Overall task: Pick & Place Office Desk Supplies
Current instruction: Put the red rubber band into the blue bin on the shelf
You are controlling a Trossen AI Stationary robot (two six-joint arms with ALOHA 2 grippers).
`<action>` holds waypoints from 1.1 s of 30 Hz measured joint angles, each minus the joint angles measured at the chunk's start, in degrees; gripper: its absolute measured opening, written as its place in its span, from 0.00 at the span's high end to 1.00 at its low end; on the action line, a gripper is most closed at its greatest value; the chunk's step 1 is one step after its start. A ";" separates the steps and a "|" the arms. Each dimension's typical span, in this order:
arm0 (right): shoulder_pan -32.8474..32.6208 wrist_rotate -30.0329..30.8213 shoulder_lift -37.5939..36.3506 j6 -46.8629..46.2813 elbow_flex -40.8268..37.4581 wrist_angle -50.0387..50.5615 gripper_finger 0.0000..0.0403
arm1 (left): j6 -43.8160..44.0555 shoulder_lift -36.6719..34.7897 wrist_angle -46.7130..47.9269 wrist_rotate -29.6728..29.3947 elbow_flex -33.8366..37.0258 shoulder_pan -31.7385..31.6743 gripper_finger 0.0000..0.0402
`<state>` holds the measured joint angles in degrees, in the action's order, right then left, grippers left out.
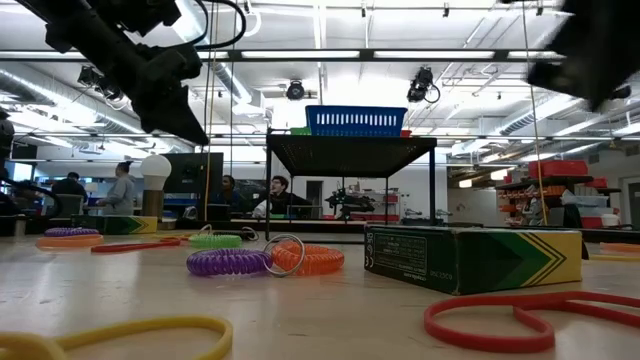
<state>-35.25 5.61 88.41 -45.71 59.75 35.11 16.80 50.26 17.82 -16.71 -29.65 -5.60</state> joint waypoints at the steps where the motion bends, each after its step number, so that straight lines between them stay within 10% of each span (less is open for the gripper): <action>1: -1.31 -1.43 1.35 -2.35 0.00 -0.50 0.94 | -0.29 0.31 0.00 -0.02 0.00 0.33 0.98; 16: -9.67 -9.84 15.67 -38.65 8.05 1.41 0.63 | -2.49 2.63 -0.13 -0.19 0.00 3.53 0.98; 33: -9.14 -9.76 22.02 -53.87 8.80 2.33 0.84 | -1.16 2.63 0.06 -0.41 0.00 3.80 0.98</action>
<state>-44.38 -4.15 110.43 -99.58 68.55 37.44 15.64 52.88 17.89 -17.13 -29.65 -1.80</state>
